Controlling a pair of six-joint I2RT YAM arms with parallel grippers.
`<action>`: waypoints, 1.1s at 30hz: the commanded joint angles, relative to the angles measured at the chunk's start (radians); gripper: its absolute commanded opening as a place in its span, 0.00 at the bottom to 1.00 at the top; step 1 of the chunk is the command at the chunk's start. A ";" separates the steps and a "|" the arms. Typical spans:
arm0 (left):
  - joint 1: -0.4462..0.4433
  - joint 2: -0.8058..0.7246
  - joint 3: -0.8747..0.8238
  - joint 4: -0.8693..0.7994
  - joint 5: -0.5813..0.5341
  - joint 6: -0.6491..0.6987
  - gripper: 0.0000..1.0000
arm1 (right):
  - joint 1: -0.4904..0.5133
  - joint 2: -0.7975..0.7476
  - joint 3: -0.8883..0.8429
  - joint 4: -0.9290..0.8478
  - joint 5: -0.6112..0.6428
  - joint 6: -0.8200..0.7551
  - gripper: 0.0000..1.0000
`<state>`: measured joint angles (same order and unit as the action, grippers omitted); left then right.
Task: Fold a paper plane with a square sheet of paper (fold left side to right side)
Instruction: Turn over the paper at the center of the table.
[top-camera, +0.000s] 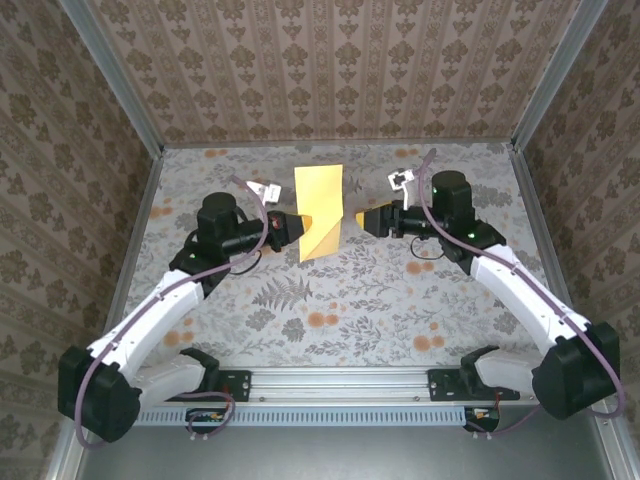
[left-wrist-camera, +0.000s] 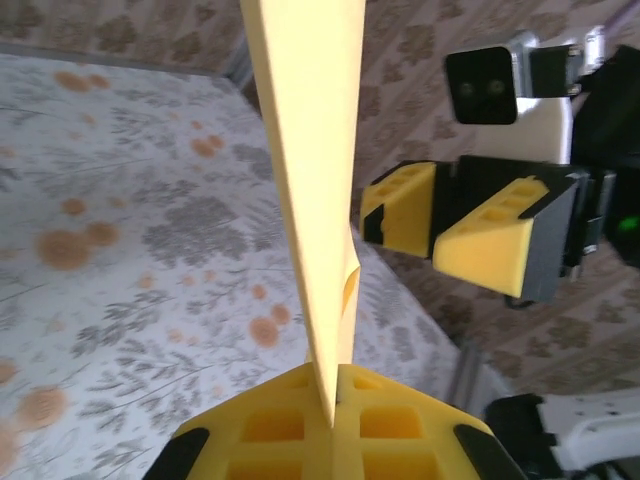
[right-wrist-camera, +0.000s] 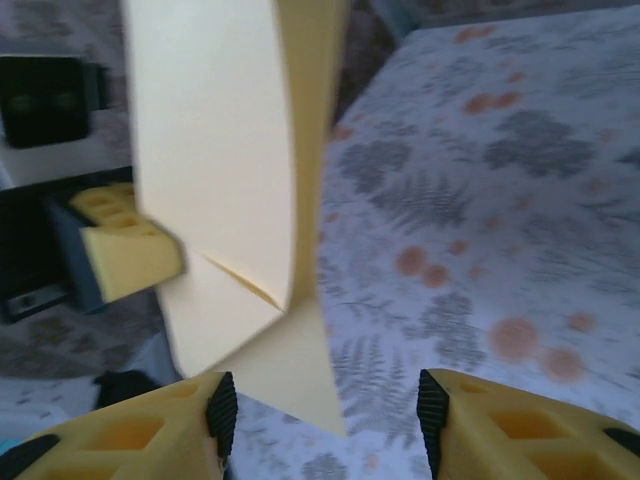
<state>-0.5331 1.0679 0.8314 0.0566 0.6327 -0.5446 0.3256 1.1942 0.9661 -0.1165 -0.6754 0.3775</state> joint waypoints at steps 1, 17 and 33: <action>-0.063 -0.038 0.078 -0.254 -0.253 0.167 0.00 | -0.022 -0.047 -0.006 -0.223 0.282 -0.057 0.60; -0.569 0.315 0.509 -1.077 -1.376 0.006 0.00 | -0.051 -0.158 -0.133 -0.479 0.912 0.005 1.00; -0.591 0.819 0.814 -1.377 -1.264 -0.458 0.00 | -0.054 -0.153 -0.185 -0.471 0.988 0.040 1.00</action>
<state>-1.1191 1.8107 1.5654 -1.1988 -0.6659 -0.8837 0.2790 1.0489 0.7933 -0.5835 0.2886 0.4038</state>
